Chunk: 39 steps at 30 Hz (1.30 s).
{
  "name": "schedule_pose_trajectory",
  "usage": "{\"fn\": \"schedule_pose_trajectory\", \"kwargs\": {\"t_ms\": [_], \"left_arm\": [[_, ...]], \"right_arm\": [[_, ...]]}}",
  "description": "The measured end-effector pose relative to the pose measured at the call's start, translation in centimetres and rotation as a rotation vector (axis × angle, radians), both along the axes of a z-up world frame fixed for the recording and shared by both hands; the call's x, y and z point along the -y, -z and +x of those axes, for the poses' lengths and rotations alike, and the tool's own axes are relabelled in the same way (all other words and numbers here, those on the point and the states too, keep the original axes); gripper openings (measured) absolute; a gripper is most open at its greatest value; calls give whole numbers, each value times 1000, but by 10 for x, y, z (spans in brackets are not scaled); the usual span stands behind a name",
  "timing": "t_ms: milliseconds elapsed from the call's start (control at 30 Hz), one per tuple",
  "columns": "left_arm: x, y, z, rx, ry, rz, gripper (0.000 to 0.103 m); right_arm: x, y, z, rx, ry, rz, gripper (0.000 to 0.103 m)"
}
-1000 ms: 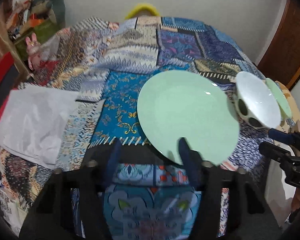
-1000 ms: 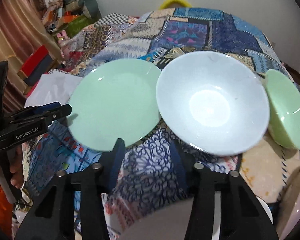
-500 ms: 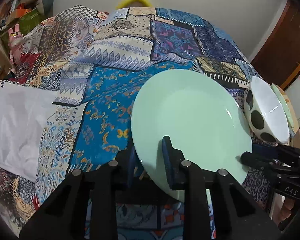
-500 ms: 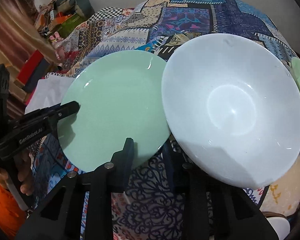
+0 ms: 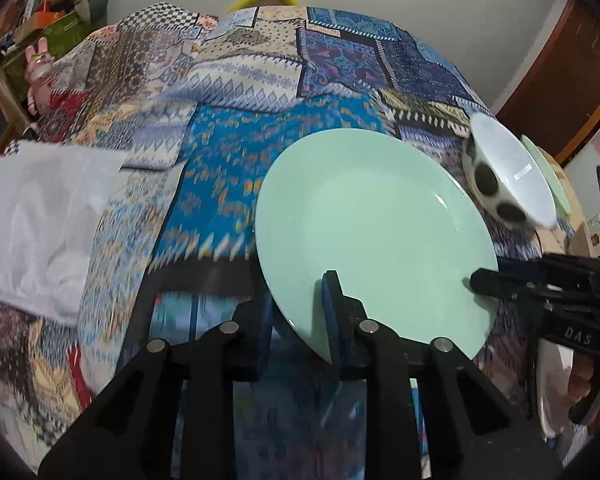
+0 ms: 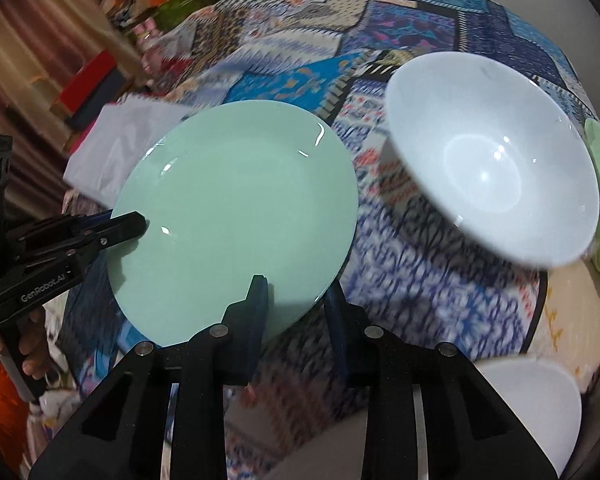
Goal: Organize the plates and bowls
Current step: 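Lift and carry the pale green plate with the left tool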
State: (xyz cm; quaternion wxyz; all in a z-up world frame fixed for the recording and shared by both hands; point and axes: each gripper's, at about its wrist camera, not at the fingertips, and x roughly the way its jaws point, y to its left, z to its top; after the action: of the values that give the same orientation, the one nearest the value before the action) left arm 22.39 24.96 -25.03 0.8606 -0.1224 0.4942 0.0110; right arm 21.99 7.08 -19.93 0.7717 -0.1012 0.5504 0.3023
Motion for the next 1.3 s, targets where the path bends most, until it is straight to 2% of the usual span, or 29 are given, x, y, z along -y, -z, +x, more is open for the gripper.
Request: {"fn": "schedule_pose_trajectory", "kwargs": {"t_ms": [200,333,433,633,867,1300], "left_arm": [[6,-2,-52,-27,-5,-38,24],[6,-2,-75,-46,-25,-69,24],[6,-2,-85,-46,-42,-28,23],[7,1,-85,-49,-40,-32,24],[4,6,-77,-43,-49,-60,27],[11,0,-81,-37,-75,-76,26]], "right_arm": [[-5,-1,-16,7,-65,-24,26],[-7,2,-7,18,-45,-25,26],[-9,6,7,11,-18,-18,26],[-21,10,29,6,3,-3,26],[-34,13,25,8,-35,10,27],[-10,-2,13,25,4,63,21]]}}
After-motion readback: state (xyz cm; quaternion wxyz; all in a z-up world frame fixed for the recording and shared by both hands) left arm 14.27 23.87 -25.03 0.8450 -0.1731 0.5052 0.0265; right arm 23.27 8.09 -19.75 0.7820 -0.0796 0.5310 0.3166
